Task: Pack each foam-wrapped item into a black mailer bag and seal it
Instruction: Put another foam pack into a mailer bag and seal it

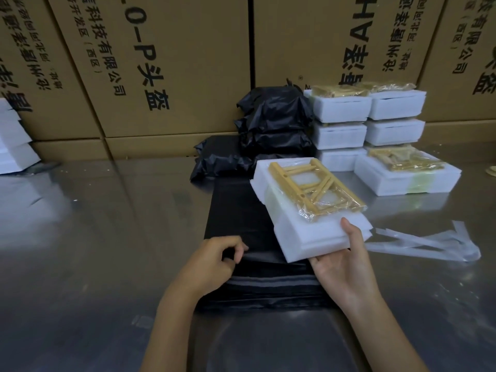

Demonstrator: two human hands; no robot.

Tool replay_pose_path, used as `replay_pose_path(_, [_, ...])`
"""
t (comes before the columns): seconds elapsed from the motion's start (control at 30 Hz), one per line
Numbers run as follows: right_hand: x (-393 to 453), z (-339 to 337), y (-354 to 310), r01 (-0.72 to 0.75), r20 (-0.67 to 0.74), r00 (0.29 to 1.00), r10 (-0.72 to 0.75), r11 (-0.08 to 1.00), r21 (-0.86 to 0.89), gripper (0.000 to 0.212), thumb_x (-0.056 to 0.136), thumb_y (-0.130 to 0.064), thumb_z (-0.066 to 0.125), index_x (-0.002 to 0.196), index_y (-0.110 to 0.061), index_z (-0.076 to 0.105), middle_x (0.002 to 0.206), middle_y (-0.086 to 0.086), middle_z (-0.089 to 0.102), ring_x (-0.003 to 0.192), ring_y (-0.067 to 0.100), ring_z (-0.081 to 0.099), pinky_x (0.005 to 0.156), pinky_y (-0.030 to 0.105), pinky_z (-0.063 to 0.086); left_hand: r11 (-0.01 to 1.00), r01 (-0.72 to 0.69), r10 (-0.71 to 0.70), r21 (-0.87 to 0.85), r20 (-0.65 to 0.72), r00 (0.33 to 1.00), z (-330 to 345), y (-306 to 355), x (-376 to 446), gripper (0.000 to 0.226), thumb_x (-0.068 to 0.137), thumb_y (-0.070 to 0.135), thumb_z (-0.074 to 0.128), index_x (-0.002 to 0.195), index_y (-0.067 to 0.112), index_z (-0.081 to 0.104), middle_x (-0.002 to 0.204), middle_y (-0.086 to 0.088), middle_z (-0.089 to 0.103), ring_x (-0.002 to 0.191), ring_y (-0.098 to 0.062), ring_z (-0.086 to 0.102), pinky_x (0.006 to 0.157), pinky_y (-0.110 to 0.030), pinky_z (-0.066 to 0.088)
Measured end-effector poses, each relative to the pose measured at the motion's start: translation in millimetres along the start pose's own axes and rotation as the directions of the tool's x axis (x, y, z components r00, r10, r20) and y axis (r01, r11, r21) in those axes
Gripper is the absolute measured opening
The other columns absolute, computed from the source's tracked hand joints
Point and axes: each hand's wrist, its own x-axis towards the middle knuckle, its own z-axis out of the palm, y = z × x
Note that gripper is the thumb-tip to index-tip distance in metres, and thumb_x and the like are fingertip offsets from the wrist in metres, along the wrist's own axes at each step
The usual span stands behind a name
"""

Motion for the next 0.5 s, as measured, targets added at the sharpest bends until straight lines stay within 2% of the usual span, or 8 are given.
replay_pose_path(0.07, [0.7, 0.5, -0.5, 0.000, -0.003, 1.000, 0.000, 1.000, 0.000, 0.055, 0.097, -0.033, 0.063, 0.148, -0.022, 0.045, 0.141, 0.006, 0.061, 0.130, 0.025, 0.059, 0.104, 0.044, 0.049, 1.000, 0.016, -0.017, -0.010, -0.057, 0.998, 0.0, 0.5, 1.5, 0.056, 0.087, -0.014, 0.043, 0.057, 0.028, 0.066, 0.115, 0.023, 0.064, 0.092, 0.005, 0.062, 0.064, -0.005, 0.039])
replay_pose_path(0.13, [0.3, 1.6, -1.1, -0.007, -0.004, 1.000, 0.007, 1.000, 0.002, 0.054, 0.097, -0.033, 0.063, 0.148, -0.022, 0.046, 0.141, 0.006, 0.062, 0.129, 0.025, 0.060, 0.105, 0.044, 0.049, 0.999, 0.025, -0.028, -0.025, -0.107, 0.994, 2.4, 3.1, 3.4, 0.056, 0.091, -0.012, 0.042, 0.065, 0.024, 0.075, 0.118, 0.020, 0.064, 0.080, 0.004, 0.061, 0.065, -0.007, 0.040])
replay_pose_path(0.2, [0.8, 0.3, -0.2, -0.006, 0.001, 1.000, 0.006, 1.000, 0.004, 0.054, 0.096, -0.033, 0.064, 0.147, -0.021, 0.047, 0.140, 0.007, 0.062, 0.128, 0.026, 0.060, 0.104, 0.043, 0.050, 1.000, 0.022, -0.024, -0.015, -0.126, 0.992, 6.4, 3.8, 6.0, 0.050, 0.095, -0.007, 0.043, 0.087, 0.026, 0.079, 0.120, 0.023, 0.062, 0.092, 0.003, 0.062, 0.091, -0.017, 0.045])
replay_pose_path(0.27, [-0.4, 0.4, -0.7, -0.006, -0.001, 1.000, 0.006, 1.000, 0.008, 0.056, 0.095, -0.033, 0.064, 0.147, -0.021, 0.047, 0.140, 0.007, 0.062, 0.128, 0.026, 0.060, 0.103, 0.043, 0.051, 1.000, 0.012, -0.010, 0.013, -0.126, 0.992, 10.8, 2.6, 6.8, 0.044, 0.097, 0.000, 0.047, 0.114, 0.031, 0.073, 0.124, 0.028, 0.055, 0.112, -0.001, 0.057, 0.111, -0.023, 0.034])
replay_pose_path(0.3, [-1.2, 0.2, -1.9, -0.006, -0.006, 1.000, 0.006, 1.000, 0.014, 0.057, 0.095, -0.034, 0.064, 0.147, -0.020, 0.047, 0.141, 0.007, 0.061, 0.129, 0.027, 0.059, 0.102, 0.043, 0.051, 1.000, 0.009, -0.008, 0.008, -0.122, 0.993, 13.1, 1.5, 7.7, 0.043, 0.098, 0.003, 0.049, 0.122, 0.032, 0.069, 0.126, 0.029, 0.052, 0.110, -0.005, 0.057, 0.108, -0.014, 0.032])
replay_pose_path(0.37, [-2.7, 0.7, -3.7, -0.006, -0.005, 1.000, 0.006, 1.000, 0.025, 0.057, 0.094, -0.036, 0.064, 0.147, -0.018, 0.049, 0.143, 0.008, 0.059, 0.131, 0.028, 0.057, 0.106, 0.044, 0.049, 1.000, 0.004, -0.007, -0.030, -0.110, 0.994, 16.9, 0.2, 9.1, 0.046, 0.097, 0.005, 0.053, 0.130, 0.034, 0.063, 0.133, 0.029, 0.048, 0.095, -0.008, 0.055, 0.089, 0.004, 0.029])
replay_pose_path(0.43, [-2.8, -0.7, -4.8, -0.021, 0.008, 1.000, 0.020, 0.999, 0.033, 0.054, 0.091, -0.040, 0.065, 0.140, -0.018, 0.060, 0.143, 0.008, 0.059, 0.131, 0.029, 0.058, 0.109, 0.045, 0.046, 0.997, -0.015, 0.005, -0.076, -0.126, 0.992, 19.1, 0.3, 10.8, 0.051, 0.095, 0.004, 0.055, 0.133, 0.037, 0.059, 0.136, 0.029, 0.046, 0.094, 0.000, 0.050, 0.082, 0.006, 0.029])
replay_pose_path(0.5, [-4.1, -2.0, -8.8, -0.038, 0.005, 0.999, 0.038, 0.999, -0.012, 0.048, 0.089, -0.046, 0.064, 0.131, -0.021, 0.068, 0.141, 0.006, 0.061, 0.127, 0.028, 0.061, 0.108, 0.046, 0.046, 0.992, -0.038, 0.018, -0.122, -0.161, 0.987, 20.4, 3.3, 12.6, 0.055, 0.093, 0.002, 0.055, 0.135, 0.038, 0.058, 0.138, 0.029, 0.047, 0.105, 0.013, 0.049, 0.084, 0.005, 0.030])
